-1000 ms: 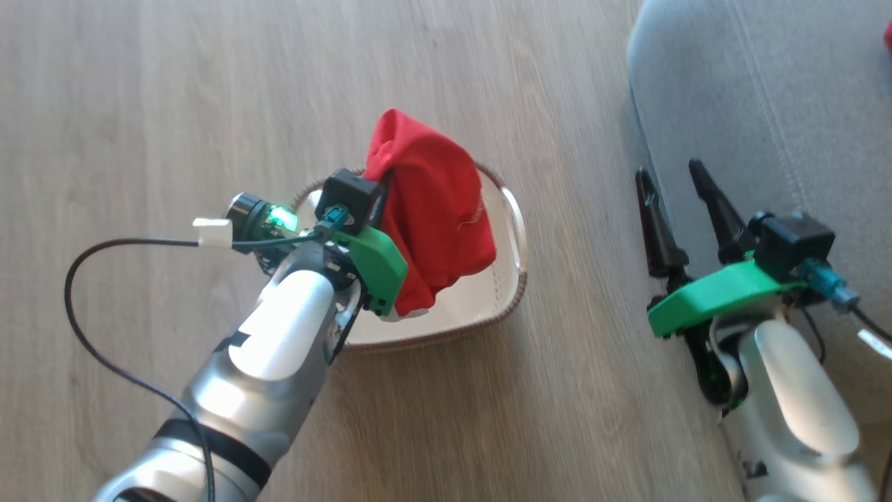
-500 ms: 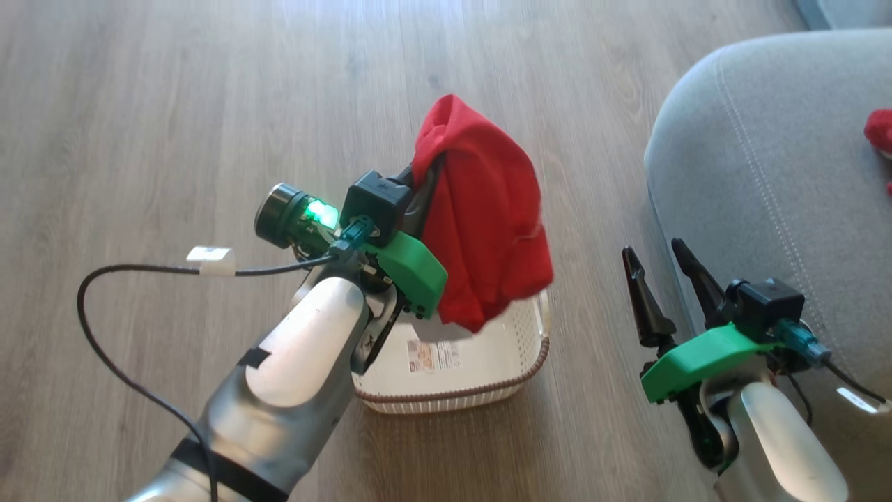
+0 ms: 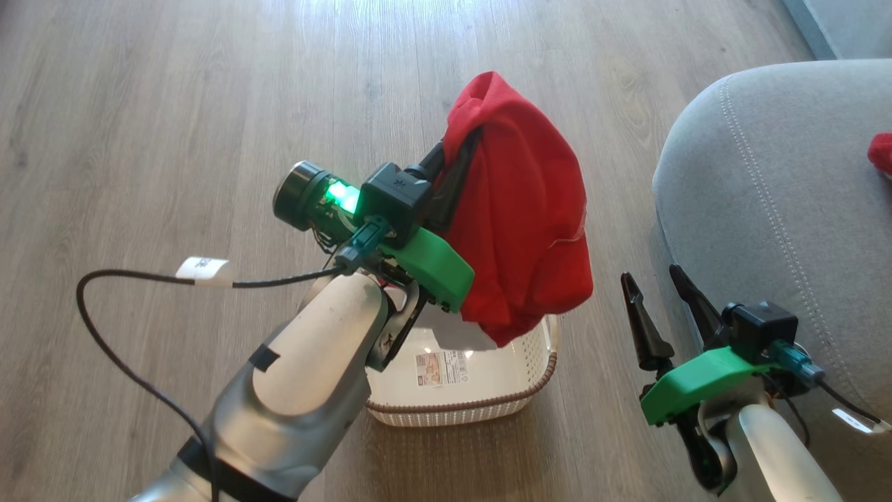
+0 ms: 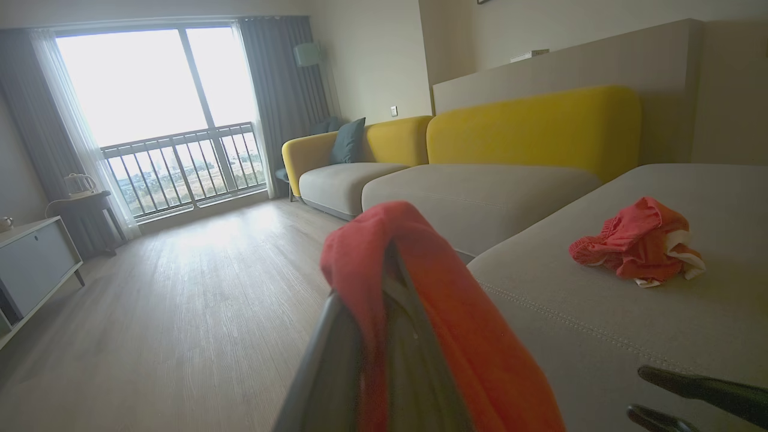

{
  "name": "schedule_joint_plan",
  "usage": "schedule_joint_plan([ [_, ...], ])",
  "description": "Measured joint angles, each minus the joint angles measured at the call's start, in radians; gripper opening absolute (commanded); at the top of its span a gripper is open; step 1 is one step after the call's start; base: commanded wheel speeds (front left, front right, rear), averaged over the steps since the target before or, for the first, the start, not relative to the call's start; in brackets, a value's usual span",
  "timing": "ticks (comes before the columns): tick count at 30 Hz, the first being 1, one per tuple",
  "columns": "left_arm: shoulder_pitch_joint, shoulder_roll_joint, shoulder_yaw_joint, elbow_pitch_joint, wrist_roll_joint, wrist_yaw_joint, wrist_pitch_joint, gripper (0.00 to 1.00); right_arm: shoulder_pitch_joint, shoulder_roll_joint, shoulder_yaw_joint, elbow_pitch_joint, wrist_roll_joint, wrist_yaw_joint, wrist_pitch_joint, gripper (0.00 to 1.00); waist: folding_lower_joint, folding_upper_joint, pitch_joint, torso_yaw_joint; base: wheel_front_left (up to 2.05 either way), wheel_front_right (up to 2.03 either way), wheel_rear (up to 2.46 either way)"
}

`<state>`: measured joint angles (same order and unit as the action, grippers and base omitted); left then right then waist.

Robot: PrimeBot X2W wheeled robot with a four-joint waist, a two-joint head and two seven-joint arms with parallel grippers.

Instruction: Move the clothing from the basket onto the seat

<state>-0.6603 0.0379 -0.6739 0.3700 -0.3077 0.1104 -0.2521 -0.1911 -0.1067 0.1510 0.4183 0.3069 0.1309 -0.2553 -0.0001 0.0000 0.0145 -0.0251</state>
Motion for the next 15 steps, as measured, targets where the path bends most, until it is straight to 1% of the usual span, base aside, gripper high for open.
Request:
schedule_joint_plan([
  [7, 0.0, 0.0, -0.002, -0.005, 0.001, 0.007, 0.0, 0.0, 0.0, 0.001, -0.001, 0.001, 0.0, 0.0, 0.0, 1.0, 0.0, 0.0, 0.006, 0.001, 0.0, 0.0, 0.0],
  [11, 0.0, 0.0, -0.006, -0.006, 0.001, 0.007, 0.0, 0.0, -0.002, 0.003, 0.019, -0.02, 0.002, 0.0, 0.0, 1.0, 0.0, 0.0, 0.01, 0.0, 0.0, 0.0, 0.0],
  [15, 0.0, 0.0, -0.01, -0.01, 0.0, 0.007, 0.0, 0.0, -0.019, 0.005, 0.111, -0.077, 0.039, 0.0, 0.0, 1.0, 0.0, 0.0, 0.014, 0.003, 0.0, 0.0, 0.0],
])
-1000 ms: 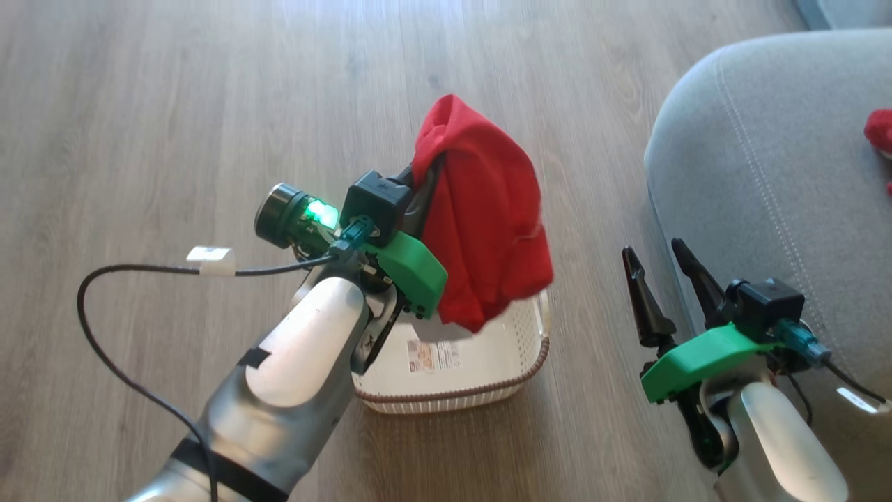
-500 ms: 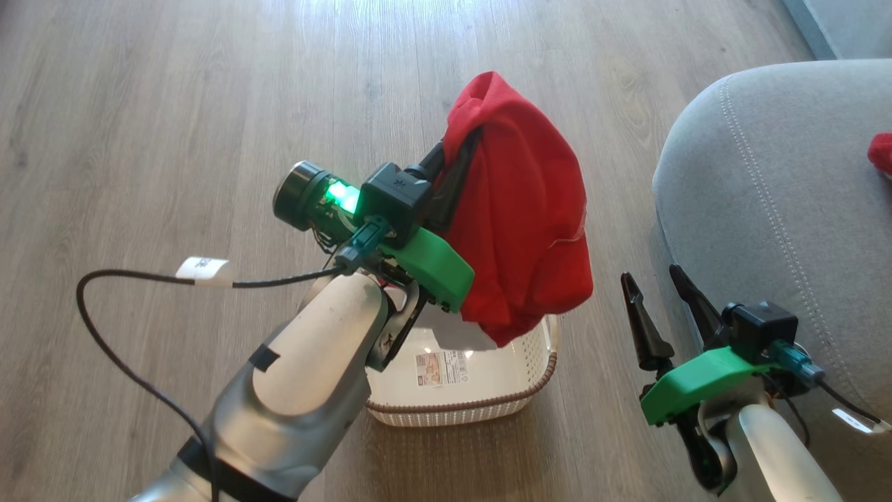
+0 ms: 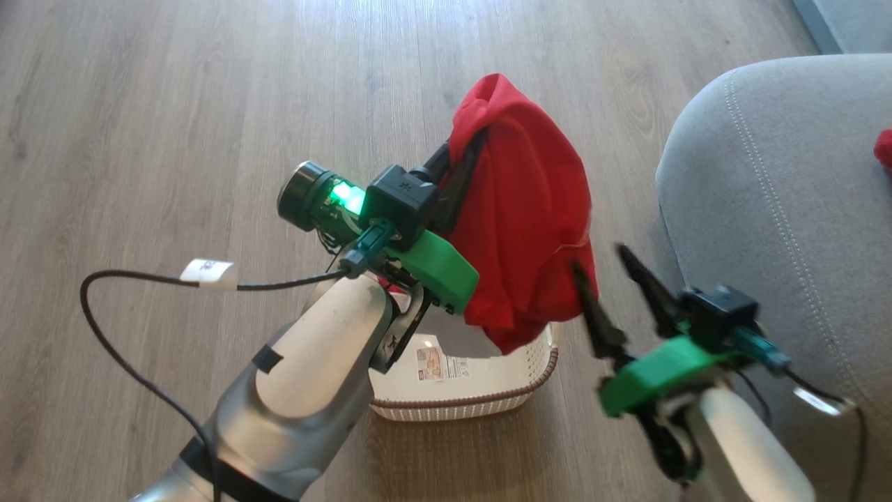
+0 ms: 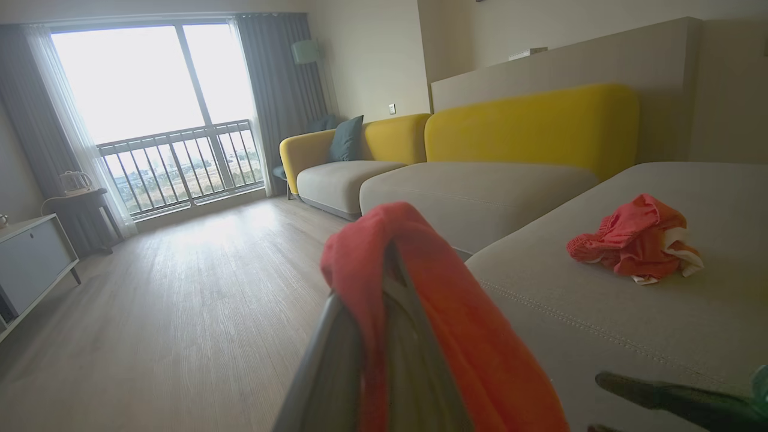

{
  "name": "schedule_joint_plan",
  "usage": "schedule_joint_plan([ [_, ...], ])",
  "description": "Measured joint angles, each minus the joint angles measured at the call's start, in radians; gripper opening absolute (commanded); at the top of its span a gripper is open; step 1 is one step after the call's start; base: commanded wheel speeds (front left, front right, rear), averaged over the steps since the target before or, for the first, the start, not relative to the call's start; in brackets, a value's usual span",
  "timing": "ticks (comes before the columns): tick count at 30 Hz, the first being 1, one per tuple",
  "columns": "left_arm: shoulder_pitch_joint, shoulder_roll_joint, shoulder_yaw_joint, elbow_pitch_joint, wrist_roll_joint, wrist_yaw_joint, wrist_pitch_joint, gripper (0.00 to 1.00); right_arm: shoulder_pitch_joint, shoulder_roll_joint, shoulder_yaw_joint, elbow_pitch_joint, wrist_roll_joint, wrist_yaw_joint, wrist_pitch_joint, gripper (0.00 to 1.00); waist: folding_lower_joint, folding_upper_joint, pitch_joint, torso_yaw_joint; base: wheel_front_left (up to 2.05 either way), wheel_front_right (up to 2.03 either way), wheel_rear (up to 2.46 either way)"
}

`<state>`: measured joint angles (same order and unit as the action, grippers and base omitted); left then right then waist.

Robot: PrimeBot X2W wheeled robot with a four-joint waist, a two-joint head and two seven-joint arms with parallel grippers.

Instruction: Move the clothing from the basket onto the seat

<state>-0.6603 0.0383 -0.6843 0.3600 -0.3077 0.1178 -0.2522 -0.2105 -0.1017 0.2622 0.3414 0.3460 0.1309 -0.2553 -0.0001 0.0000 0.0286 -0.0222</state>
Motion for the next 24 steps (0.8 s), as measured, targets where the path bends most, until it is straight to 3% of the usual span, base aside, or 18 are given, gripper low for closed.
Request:
schedule_joint_plan([
  [8, 0.0, 0.0, -0.026, -0.006, -0.001, 0.002, 0.0, 0.0, -0.14, -0.007, 0.177, -0.058, 0.072, 0.0, 0.0, 1.0, 0.0, 0.0, 0.008, 0.021, 0.0, 0.0, 0.0],
  [17, 0.0, 0.001, -0.069, -0.011, -0.034, 0.009, 0.0, 0.0, -0.232, -0.002, 0.278, 0.16, 0.098, 0.0, 0.0, 1.0, 0.0, 0.0, 0.005, 0.056, 0.0, 0.0, 0.0],
  [24, 0.0, 0.002, -0.103, -0.012, -0.047, 0.016, 0.0, 0.0, -0.285, 0.013, 0.307, 0.239, 0.103, 0.0, 0.0, 1.0, 0.0, 0.0, 0.003, 0.078, 0.0, 0.0, 0.0],
])
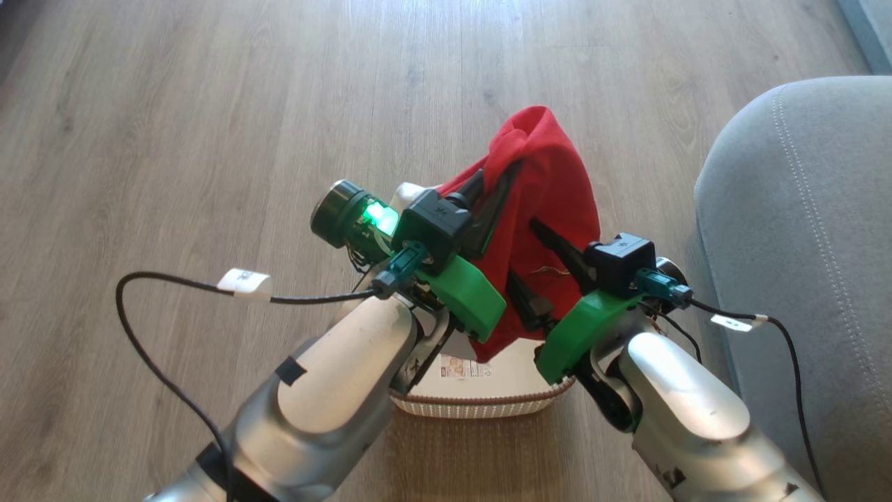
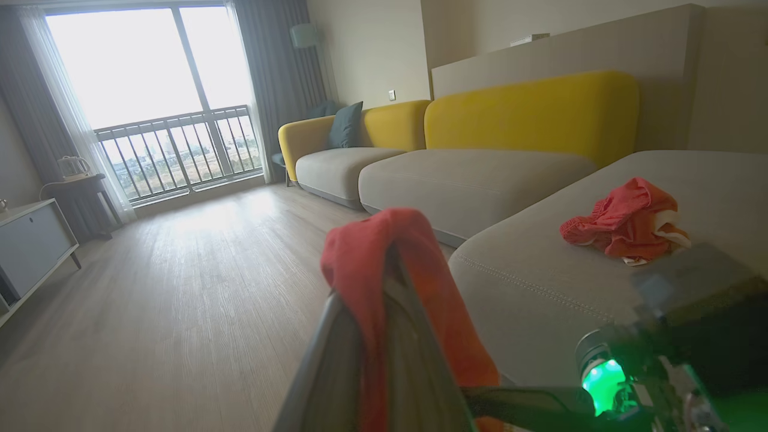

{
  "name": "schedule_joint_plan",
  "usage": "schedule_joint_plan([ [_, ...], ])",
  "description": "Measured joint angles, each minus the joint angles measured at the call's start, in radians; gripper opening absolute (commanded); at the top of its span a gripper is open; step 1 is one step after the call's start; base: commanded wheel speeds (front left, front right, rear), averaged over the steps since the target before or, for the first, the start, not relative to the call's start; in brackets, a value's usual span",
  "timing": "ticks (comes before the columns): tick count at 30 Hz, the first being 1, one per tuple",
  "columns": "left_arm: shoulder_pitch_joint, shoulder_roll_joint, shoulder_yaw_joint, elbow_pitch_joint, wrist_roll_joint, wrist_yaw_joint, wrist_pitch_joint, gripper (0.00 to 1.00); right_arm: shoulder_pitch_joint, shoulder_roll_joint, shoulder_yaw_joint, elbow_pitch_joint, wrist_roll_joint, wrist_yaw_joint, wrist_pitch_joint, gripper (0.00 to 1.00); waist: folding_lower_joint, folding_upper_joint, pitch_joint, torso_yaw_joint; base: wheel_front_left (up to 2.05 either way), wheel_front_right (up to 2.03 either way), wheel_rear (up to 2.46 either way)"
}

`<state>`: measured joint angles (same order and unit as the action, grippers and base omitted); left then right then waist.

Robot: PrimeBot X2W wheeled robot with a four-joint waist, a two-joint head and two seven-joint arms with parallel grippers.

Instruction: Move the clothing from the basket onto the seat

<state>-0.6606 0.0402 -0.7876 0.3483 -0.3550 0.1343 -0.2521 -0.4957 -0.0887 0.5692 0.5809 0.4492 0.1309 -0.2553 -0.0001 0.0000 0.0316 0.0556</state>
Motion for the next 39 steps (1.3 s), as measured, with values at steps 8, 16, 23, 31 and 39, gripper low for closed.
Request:
schedule_joint_plan([
  [8, -0.003, 0.001, -0.049, -0.01, -0.025, -0.004, 0.0, 0.0, -0.038, 0.004, 0.041, 0.048, -0.014, 0.0, 0.0, 1.0, 0.0, 0.0, 0.003, 0.016, 0.0, 0.0, 0.0],
  [16, -0.005, 0.001, -0.095, -0.031, -0.059, -0.008, 0.0, 0.0, -0.075, 0.008, 0.047, 0.083, -0.045, 0.0, 0.0, 1.0, 0.0, 0.0, 0.005, 0.039, 0.0, 0.0, 0.0],
  [23, -0.005, 0.002, -0.12, -0.035, -0.071, -0.008, 0.0, 0.0, -0.08, 0.008, 0.034, 0.079, -0.076, 0.0, 0.0, 0.48, 0.0, 0.0, 0.003, 0.06, 0.0, 0.0, 0.0],
  [31, -0.005, 0.002, -0.124, -0.032, -0.076, -0.008, 0.0, 0.0, -0.087, 0.008, 0.002, 0.065, -0.091, 0.0, 0.0, 0.0, 0.0, 0.0, 0.015, 0.067, 0.0, 0.0, 0.0],
  [39, -0.005, 0.002, -0.118, -0.016, -0.076, -0.008, 0.0, 0.0, -0.085, 0.002, -0.012, 0.048, -0.09, 0.0, 0.0, 0.0, 0.0, 0.0, 0.024, 0.049, 0.0, 0.0, 0.0],
])
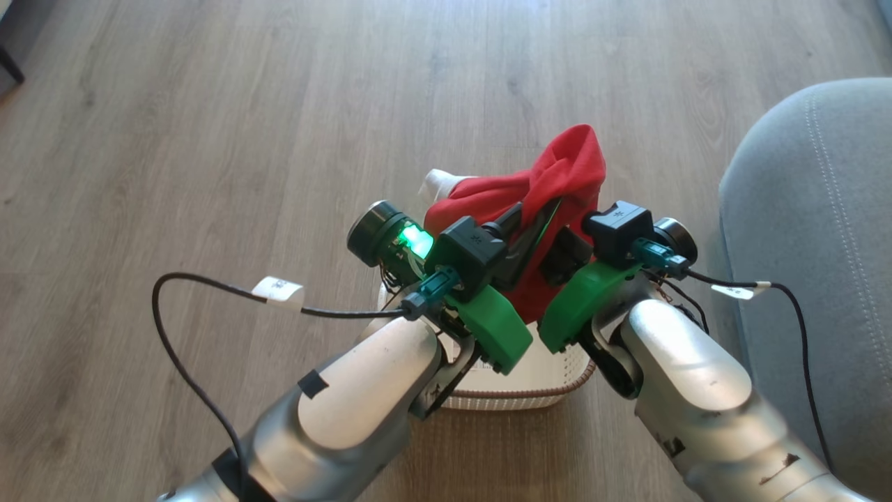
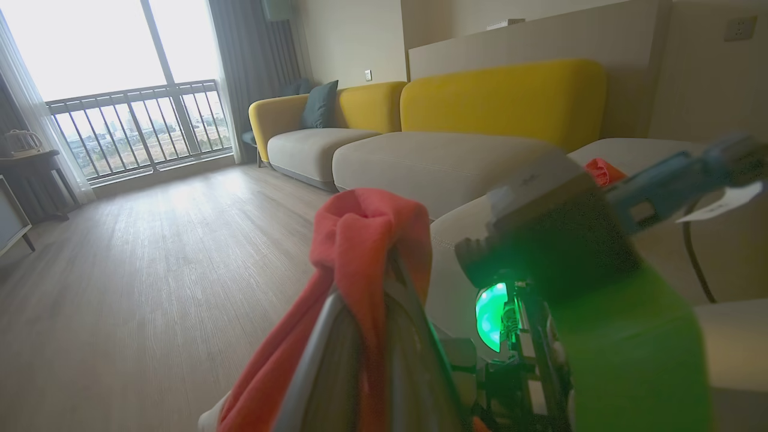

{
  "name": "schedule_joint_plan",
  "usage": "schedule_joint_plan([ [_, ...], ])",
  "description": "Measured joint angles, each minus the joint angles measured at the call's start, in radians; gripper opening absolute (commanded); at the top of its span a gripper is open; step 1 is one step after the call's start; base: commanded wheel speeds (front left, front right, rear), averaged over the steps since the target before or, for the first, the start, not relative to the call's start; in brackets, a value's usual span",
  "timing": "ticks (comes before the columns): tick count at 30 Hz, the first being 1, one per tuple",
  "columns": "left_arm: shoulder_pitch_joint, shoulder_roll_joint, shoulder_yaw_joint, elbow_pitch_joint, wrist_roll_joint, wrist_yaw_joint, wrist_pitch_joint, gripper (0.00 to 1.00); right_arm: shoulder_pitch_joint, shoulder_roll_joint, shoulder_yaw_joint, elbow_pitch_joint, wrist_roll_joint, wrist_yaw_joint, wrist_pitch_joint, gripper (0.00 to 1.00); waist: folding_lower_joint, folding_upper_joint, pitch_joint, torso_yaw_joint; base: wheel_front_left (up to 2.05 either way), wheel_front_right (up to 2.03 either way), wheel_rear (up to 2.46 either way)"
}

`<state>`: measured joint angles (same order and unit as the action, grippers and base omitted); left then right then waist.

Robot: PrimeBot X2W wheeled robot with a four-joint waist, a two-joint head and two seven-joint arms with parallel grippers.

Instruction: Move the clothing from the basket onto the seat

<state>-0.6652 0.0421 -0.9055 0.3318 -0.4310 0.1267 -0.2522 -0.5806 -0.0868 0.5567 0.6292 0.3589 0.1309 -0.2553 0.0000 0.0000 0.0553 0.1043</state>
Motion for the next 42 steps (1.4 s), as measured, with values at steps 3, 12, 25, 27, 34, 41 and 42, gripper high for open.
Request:
schedule_joint_plan([
  [3, 0.0, 0.0, 0.003, 0.002, 0.002, 0.0, 0.0, 0.55, 0.002, -0.002, -0.008, -0.012, 0.0, 0.0, 0.0, 0.0, 0.0, 0.0, 0.004, -0.011, 0.0, 0.0, 0.0],
  [12, 0.0, 0.0, 0.037, 0.024, 0.028, -0.011, 0.0, 1.0, 0.042, -0.017, -0.07, -0.063, 0.0, 0.0, 0.0, 0.0, 0.0, 0.0, 0.018, -0.049, 0.0, 0.0, 0.0],
  [25, 0.034, 0.0, 0.096, 0.089, 0.054, -0.108, 0.0, 1.0, 0.105, -0.043, -0.195, -0.151, 0.0, 0.0, 0.0, 0.0, 0.0001, 0.0, 0.031, -0.191, 0.0, 0.0, 0.0],
  [27, 0.044, 0.0, 0.104, 0.101, 0.054, -0.124, 0.0, 1.0, 0.106, -0.043, -0.206, -0.167, 0.0, 0.0, 0.0, 0.0, 0.0, 0.0, 0.032, -0.223, 0.0, 0.0, 0.0],
  [34, 0.059, -0.001, 0.146, 0.122, 0.071, -0.161, 0.0, 1.0, 0.136, -0.044, -0.248, -0.212, 0.0, 0.0, 0.0, 0.0, 0.0, 0.0, 0.037, -0.34, 0.0, 0.0, 0.0],
  [41, 0.094, 0.0, 0.201, 0.137, 0.101, -0.194, 0.0, 1.0, 0.162, -0.044, -0.275, -0.254, 0.002, 0.0, 0.0, 0.0, 0.0, 0.0, 0.042, -0.459, 0.0, 0.0, 0.0],
  [42, 0.1, 0.0, 0.208, 0.138, 0.106, -0.195, 0.0, 1.0, 0.166, -0.044, -0.278, -0.258, 0.002, 0.0, 0.0, 0.0, 0.0, 0.0, 0.041, -0.476, 0.0, 0.0, 0.0],
])
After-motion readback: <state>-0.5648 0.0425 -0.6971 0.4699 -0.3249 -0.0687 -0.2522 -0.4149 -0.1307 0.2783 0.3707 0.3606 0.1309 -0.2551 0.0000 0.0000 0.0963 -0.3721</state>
